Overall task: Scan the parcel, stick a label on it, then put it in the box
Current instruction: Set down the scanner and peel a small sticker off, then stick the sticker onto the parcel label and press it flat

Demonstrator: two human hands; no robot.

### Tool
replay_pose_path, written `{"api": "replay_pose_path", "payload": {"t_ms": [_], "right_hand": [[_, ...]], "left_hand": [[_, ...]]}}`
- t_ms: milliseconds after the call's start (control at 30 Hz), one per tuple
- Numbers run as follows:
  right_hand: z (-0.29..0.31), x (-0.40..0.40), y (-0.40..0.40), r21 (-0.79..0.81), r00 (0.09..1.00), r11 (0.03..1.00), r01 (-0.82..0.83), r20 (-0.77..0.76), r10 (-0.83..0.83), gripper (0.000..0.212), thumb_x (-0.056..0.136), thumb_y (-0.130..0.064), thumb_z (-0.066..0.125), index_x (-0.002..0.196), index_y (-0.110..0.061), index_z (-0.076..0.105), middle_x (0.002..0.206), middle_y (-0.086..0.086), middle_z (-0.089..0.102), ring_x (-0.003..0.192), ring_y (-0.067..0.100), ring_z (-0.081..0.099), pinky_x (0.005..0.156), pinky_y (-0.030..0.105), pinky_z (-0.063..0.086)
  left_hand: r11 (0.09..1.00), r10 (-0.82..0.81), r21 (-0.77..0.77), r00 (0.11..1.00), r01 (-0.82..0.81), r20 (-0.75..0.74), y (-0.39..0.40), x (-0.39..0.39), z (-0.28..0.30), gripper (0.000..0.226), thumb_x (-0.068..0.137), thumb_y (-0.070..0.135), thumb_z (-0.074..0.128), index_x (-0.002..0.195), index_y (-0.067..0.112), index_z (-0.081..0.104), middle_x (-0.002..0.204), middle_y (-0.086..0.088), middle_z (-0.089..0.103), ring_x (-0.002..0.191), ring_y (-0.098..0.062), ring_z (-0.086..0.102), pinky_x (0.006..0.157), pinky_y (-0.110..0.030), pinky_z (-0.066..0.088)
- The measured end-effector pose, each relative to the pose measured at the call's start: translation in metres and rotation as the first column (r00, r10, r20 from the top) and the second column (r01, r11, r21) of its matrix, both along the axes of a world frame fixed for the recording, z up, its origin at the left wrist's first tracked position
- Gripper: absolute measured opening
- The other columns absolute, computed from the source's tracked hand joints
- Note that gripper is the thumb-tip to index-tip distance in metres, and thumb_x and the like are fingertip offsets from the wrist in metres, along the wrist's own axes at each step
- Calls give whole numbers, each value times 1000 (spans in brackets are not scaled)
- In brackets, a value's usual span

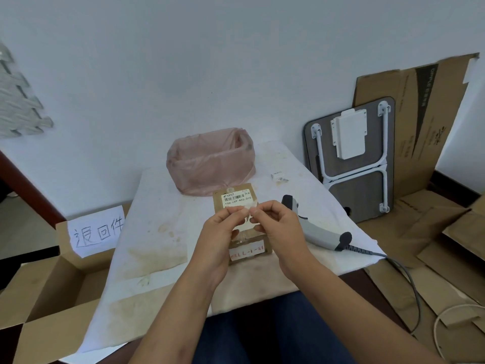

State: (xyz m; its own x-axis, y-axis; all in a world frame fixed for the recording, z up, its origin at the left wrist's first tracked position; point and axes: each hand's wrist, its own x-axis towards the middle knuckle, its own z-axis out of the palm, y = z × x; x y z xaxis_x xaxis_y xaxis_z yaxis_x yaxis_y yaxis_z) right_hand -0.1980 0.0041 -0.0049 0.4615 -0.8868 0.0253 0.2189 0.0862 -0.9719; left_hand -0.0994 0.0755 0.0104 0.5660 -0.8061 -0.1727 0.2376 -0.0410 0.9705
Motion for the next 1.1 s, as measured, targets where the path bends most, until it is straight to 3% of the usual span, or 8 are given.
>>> {"api": "replay_pose_path", "payload": {"t_ms": [167,367,467,600,733,867,967,1100], "right_hand": [[1,6,-5,38,1000,999,18,-5,-17,14,88,-8,63,74,-11,60,70,0,64,70,7,65,66,17,53],[4,25,-22,67,998,997,49,-36,-47,14,87,-9,63,74,-11,58,67,-1,66,67,9,63,74,23,53],[7,40,-37,59,995,996,62,-79,-57,12,87,-12,64,76,-12,59,67,-1,67,63,6,62,72,26,53],[17,73,-66,-12,986,998,57,-155,-58,11,84,-17,67,76,-18,60,70,0,67,67,14,62,77,41,56],[37,122,-101,-123,974,989,86,-198,-109,13,82,-8,66,80,-18,59,77,5,67,68,17,64,78,37,55],[51,174,-136,-332,942,941,65,-290,-168,12,85,-7,61,87,-18,67,79,-3,65,75,13,62,76,29,53],[58,201,-155,-560,821,825,-74,-504,-269,24,92,-12,53,103,-16,73,100,-2,71,90,14,63,68,16,42],[53,222,-172,-634,694,753,-176,-622,-362,34,95,-14,41,109,-22,71,119,-2,68,105,19,62,73,20,37]], "left_hand": [[999,25,-37,971,-35,-238,-5,11,4,10,87,18,68,79,21,72,81,8,68,83,-7,62,79,-25,43],[986,127,-40,875,-164,-468,-6,44,5,4,86,18,70,88,15,69,78,4,68,79,-7,61,77,-22,46],[957,257,-1,850,-290,-461,-4,69,2,3,87,19,69,90,17,68,81,5,67,79,-5,61,78,-22,44],[922,361,30,832,-385,-420,-6,101,3,4,89,19,68,93,19,68,90,6,67,84,-4,61,81,-22,42],[917,382,39,846,-397,-372,-16,129,5,7,88,19,69,94,21,69,92,7,68,83,-3,62,78,-22,43],[916,391,47,860,-398,-328,-28,154,5,4,89,19,68,89,22,69,89,9,69,84,-3,63,82,-24,42],[916,398,68,870,-396,-290,-37,169,5,7,88,19,68,84,23,68,83,10,68,81,-3,62,82,-25,42],[913,407,95,874,-396,-266,-45,189,2,11,89,18,67,79,23,66,79,10,66,78,-3,61,82,-26,42]]}}
